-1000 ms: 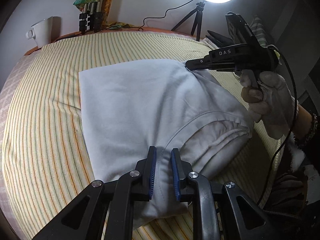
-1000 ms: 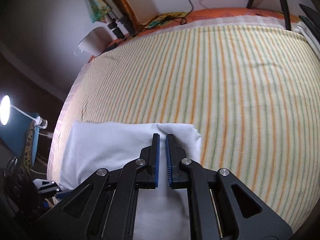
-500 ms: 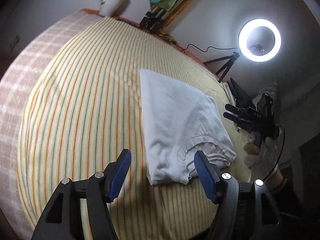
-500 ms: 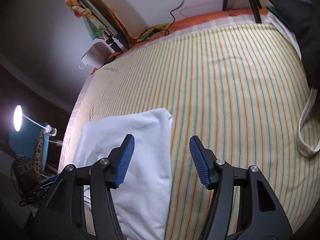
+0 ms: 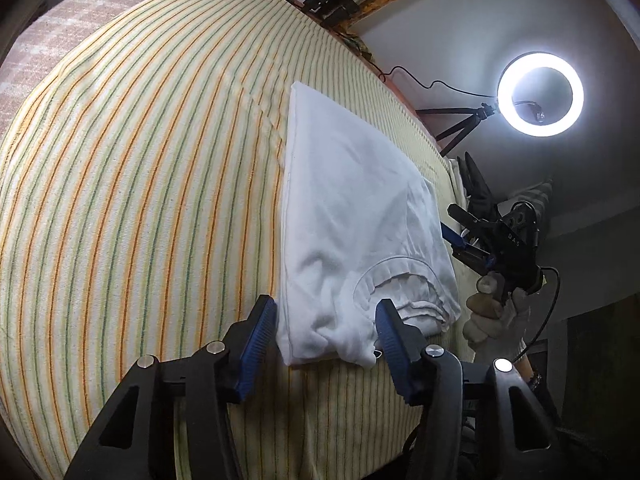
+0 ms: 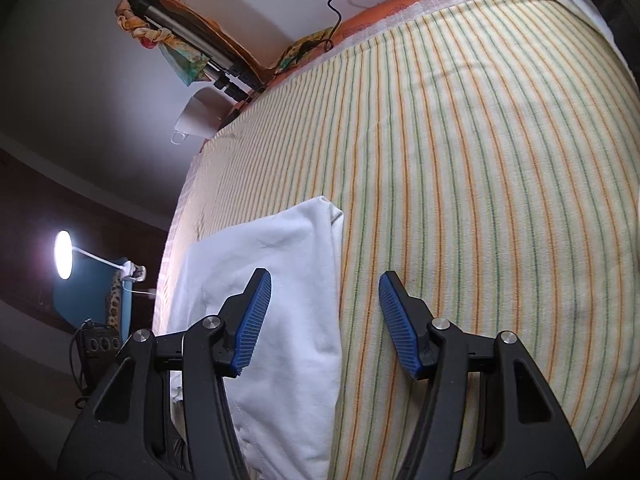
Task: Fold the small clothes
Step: 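Close both tools on the edge of the folded shirt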
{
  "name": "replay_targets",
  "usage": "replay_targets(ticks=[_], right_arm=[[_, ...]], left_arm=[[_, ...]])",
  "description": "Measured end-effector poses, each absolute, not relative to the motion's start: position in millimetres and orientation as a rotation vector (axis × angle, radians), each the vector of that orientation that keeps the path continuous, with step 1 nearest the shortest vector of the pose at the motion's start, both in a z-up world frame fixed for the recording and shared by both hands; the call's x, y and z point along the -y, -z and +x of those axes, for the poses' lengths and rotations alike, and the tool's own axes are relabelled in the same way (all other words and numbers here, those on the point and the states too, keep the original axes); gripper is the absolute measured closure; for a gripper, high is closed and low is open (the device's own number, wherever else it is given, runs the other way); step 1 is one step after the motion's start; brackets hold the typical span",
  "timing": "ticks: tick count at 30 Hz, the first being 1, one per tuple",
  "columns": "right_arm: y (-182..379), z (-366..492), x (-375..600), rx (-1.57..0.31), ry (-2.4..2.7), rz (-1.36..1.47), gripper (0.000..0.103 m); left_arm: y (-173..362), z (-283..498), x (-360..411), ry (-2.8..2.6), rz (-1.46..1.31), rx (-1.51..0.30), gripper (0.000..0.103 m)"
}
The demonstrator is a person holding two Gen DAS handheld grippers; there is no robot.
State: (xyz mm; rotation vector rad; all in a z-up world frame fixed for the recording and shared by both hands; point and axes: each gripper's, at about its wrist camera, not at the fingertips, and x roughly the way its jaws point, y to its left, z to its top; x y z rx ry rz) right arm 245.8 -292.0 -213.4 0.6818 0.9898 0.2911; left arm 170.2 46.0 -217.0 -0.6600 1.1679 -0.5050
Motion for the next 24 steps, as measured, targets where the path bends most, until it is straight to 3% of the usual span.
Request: replay_targets(ticks=[3,8,9,12,24], right_arm=[[215.4,248.1,288.5,-0.978,-0.309,0.7,0.043],[222.0,256.6,275.3,-0.985,-0.331,0.72,0.06],[222.9,258.3,273.0,-0.989,-0.333,0.722,0.064],[227.4,262.5,265.7,-1.024,-0.333,0.722,0.09],[186.8,254.2,253.8,-0.985,-0.307,0.627,0.095]], left_arm=[[218.2,173.2,-37.3,0.517,-0.631,-1.179,0.066],[217.1,173.9,-32.4,0.506,-0.6,-1.175,0.083],[215.7,173.0,-31.4,0.503,-0.594,-1.171,0.085],[208.0,169.3,-31.5,0.495,-0.571,-1.138,0.089],[177.0,162.5,-12.0,0.502,-0.452,-1.048,0.093]])
